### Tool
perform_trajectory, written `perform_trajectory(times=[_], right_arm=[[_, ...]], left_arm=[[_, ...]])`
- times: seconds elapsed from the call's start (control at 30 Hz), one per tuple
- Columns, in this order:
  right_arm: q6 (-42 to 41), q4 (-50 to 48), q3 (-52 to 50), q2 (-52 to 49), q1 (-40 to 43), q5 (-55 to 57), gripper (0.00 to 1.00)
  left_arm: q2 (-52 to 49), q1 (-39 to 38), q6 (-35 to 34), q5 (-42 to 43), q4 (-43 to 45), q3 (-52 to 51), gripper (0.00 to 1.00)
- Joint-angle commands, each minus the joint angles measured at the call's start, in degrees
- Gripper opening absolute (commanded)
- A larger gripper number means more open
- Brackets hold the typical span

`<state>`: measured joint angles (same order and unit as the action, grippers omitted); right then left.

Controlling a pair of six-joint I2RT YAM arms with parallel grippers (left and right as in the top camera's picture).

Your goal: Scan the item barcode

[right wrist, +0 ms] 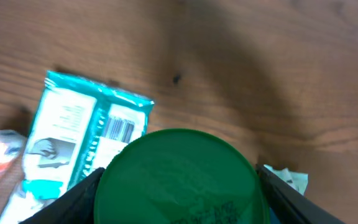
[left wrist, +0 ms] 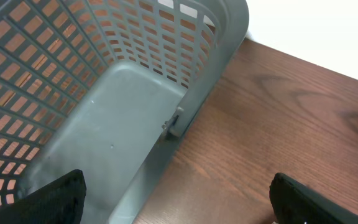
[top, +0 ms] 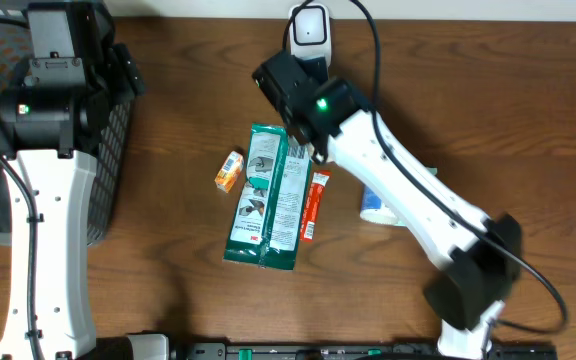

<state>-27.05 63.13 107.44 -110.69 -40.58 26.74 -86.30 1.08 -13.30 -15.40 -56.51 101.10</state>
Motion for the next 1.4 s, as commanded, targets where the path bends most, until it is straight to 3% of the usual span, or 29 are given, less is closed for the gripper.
perform_trajectory(times=[0.0, 0.27, 0.5, 0.77, 1.03, 1.13, 1.23, 1.37], right_arm=[[-1.62, -4.61, -7.26, 12.15, -0.5, 5.4, 0.23], [5.31, -35.87, -37.66, 29.4, -0.33, 4.28, 0.18], [7.91, -59.54, -53.48, 26.99, -0.09, 4.28, 0.14], [9.38, -73.77, -56.15, 15.5, 2.82, 4.52, 0.01], [9.31, -80.46, -56.15, 8.04, 4.87, 4.44, 0.06], [9.33, -80.04, -56.15, 7.58, 4.81, 3.23, 0.17], [9.33, -79.67, -56.15, 7.58, 4.81, 2.1, 0.35], [9.38, -79.54, -56.15, 7.61, 4.81, 2.1, 0.68]], left_arm=[[-0.07, 0.24, -0.13, -0.94, 0.07, 0.39, 0.9], [-0.07, 0.24, -0.13, -0.94, 0.07, 0.39, 0.9], [-0.07, 0.24, -0.11, -0.94, 0.07, 0.39, 0.9], [-0.07, 0.24, -0.13, -0.94, 0.07, 0.39, 0.9], [-0.07, 0.24, -0.13, -0.94, 0.07, 0.39, 0.9], [-0.07, 0.24, -0.13, -0.96, 0.07, 0.39, 0.9], [-0.07, 0.24, -0.13, -0.96, 0.07, 0.39, 0.9], [-0.07, 0.24, -0.11, -0.94, 0.07, 0.39, 0.9]])
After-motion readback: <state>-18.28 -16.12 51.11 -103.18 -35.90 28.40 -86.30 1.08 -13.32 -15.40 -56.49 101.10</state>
